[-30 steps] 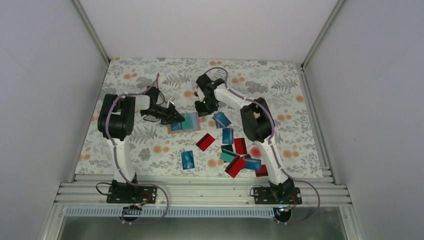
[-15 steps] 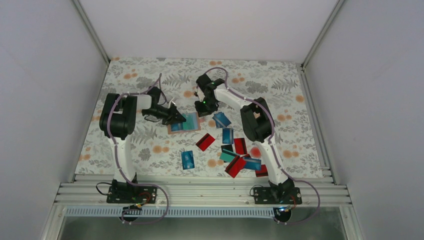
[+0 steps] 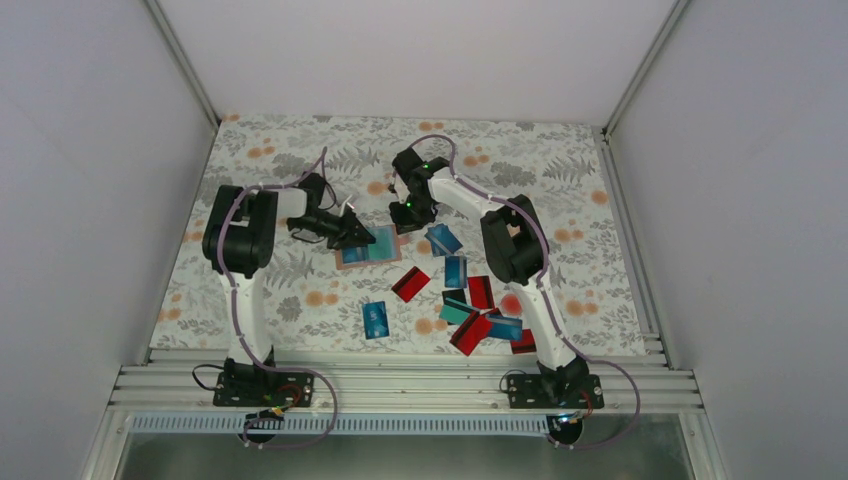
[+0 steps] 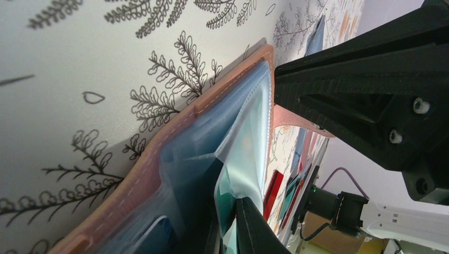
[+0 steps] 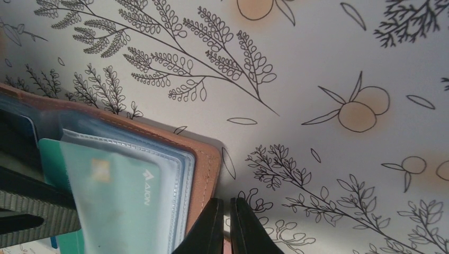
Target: Put the credit cards into the card holder
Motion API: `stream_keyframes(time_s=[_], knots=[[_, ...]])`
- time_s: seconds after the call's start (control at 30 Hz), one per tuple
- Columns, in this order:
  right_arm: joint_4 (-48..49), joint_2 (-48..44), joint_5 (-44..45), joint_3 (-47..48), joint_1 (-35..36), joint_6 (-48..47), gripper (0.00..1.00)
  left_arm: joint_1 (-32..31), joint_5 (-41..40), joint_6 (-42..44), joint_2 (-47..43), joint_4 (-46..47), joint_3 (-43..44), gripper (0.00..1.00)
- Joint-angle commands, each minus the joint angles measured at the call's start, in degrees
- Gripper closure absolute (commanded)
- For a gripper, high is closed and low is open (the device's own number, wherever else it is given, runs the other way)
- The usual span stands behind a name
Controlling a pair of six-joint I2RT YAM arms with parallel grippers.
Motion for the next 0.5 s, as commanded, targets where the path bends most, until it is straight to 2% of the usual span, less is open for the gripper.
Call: stream_keyframes(time_s=[0.0,0.3,0.47], knots=[[-0.15,1.0,-2.42,-1.35,1.16,0.15,0.96,-1.15,-2.41,-2.86,0.67,2.5,-0.23,0.92],[0.39,0.48,-2.64,-2.99,1.14,-0.09,0.96,-1.5,-2.55,-6.04,0.73,4.99,-0.36,0.9],[0.43,0.44,-2.79,-2.99,1.2,-0.01,0.96,-1.93,-3.12,-5.6,0.47,4.1,-0.28,0.83]])
